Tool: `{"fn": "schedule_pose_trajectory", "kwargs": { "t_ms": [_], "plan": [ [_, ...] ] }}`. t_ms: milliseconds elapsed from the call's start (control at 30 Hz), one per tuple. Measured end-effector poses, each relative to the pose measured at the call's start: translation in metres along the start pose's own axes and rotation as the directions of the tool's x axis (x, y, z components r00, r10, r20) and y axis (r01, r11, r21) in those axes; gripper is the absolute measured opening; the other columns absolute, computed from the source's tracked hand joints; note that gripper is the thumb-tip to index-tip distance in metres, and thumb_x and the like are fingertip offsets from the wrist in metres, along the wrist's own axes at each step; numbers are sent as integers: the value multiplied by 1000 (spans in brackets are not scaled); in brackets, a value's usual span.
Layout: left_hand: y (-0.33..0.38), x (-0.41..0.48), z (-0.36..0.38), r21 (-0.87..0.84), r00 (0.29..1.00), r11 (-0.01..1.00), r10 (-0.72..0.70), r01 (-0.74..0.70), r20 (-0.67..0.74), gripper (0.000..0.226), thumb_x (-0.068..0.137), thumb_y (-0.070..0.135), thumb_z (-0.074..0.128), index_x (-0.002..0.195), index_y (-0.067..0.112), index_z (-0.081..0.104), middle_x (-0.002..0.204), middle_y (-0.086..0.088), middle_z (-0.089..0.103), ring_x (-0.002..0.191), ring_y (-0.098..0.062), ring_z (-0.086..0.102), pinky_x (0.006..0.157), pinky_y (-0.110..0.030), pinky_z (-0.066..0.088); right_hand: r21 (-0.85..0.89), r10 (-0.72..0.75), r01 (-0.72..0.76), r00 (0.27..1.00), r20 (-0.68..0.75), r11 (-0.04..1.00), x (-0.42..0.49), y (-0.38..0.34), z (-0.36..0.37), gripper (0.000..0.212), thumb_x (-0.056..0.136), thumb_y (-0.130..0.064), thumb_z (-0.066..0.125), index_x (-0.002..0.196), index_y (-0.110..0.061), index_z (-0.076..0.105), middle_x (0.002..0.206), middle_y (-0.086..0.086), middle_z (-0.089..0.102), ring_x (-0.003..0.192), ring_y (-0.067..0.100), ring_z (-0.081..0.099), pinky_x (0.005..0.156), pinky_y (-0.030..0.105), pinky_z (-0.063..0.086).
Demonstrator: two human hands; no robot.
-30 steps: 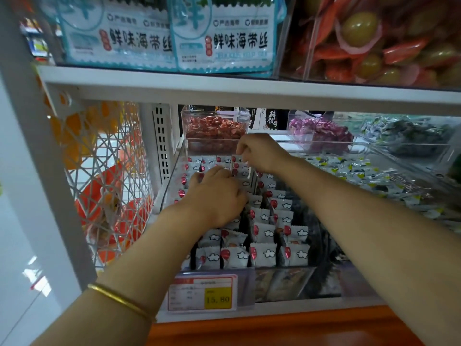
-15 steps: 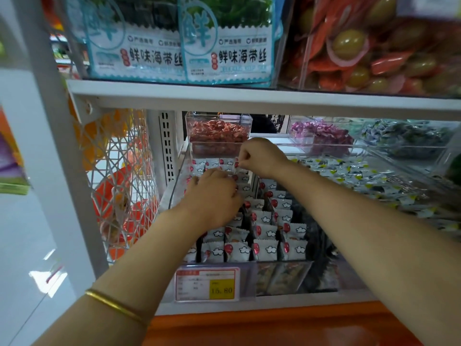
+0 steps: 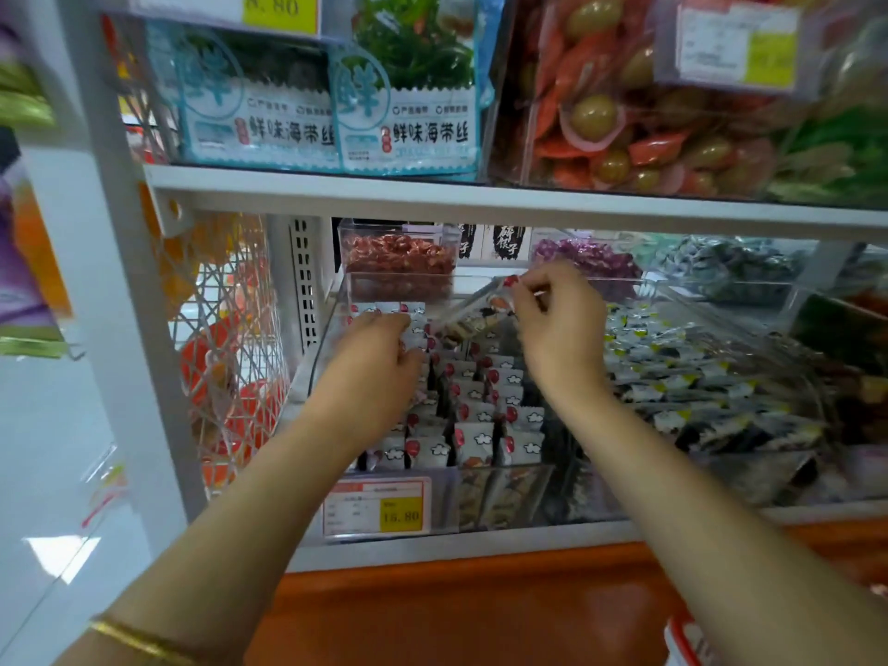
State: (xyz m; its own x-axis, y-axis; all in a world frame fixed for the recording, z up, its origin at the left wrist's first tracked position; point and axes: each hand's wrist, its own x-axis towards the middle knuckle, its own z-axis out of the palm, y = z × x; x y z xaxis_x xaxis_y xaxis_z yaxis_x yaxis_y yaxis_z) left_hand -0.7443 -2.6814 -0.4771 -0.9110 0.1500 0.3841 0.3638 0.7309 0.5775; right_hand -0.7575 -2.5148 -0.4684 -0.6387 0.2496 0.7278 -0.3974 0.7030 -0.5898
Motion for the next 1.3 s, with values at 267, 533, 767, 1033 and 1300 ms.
{"fn": "schedule_pose_trajectory", "kwargs": {
  "t_ms": [267, 533, 767, 1033, 1300],
  "plan": [
    [8, -25, -4, -515, 968, 822, -172, 243, 183, 19, 95, 20, 50, 96, 12, 68, 92, -7, 71, 79, -21, 68, 73, -30, 56, 269, 267, -295, 954, 135, 917, -50, -23, -47, 13, 92, -8, 54, 81, -14, 57, 73, 4, 61, 51, 7, 56, 51, 27, 53],
    [3, -30, -12, -700, 896, 581, -126, 415, 427, 22, 85, 20, 60, 100, 6, 67, 102, -12, 69, 93, -21, 68, 72, -21, 56, 588, 541, -563, 806, 238, 580, -51, -18, -52, 12, 91, -5, 56, 82, 2, 61, 63, 7, 59, 46, 7, 57, 47, 21, 52],
    [0, -26, -12, -740, 929, 563, -263, 368, 261, 6, 86, 12, 61, 85, 9, 66, 86, -7, 67, 76, -13, 66, 61, -18, 54, 630, 593, -712, 663, 457, 310, -51, -12, -54, 9, 80, -14, 67, 76, -6, 67, 55, -1, 59, 46, 7, 56, 44, 19, 48],
    [2, -24, -14, -850, 887, 273, -243, 451, 393, 11, 78, 20, 63, 80, 9, 61, 57, -1, 57, 49, -6, 55, 43, -15, 47, 652, 428, -758, 595, 680, 16, -46, -4, -61, 10, 69, -6, 62, 69, -7, 72, 60, 4, 57, 49, 8, 55, 47, 18, 49],
    [3, -23, -14, -896, 879, 30, -213, 443, 427, 34, 87, -9, 46, 116, 5, 57, 84, -13, 61, 55, -9, 64, 52, -15, 53, 674, 408, -738, 607, 682, -29, -46, -1, -60, 22, 83, 9, 48, 98, -2, 60, 62, 6, 60, 54, 11, 59, 52, 20, 53]
  ]
}}
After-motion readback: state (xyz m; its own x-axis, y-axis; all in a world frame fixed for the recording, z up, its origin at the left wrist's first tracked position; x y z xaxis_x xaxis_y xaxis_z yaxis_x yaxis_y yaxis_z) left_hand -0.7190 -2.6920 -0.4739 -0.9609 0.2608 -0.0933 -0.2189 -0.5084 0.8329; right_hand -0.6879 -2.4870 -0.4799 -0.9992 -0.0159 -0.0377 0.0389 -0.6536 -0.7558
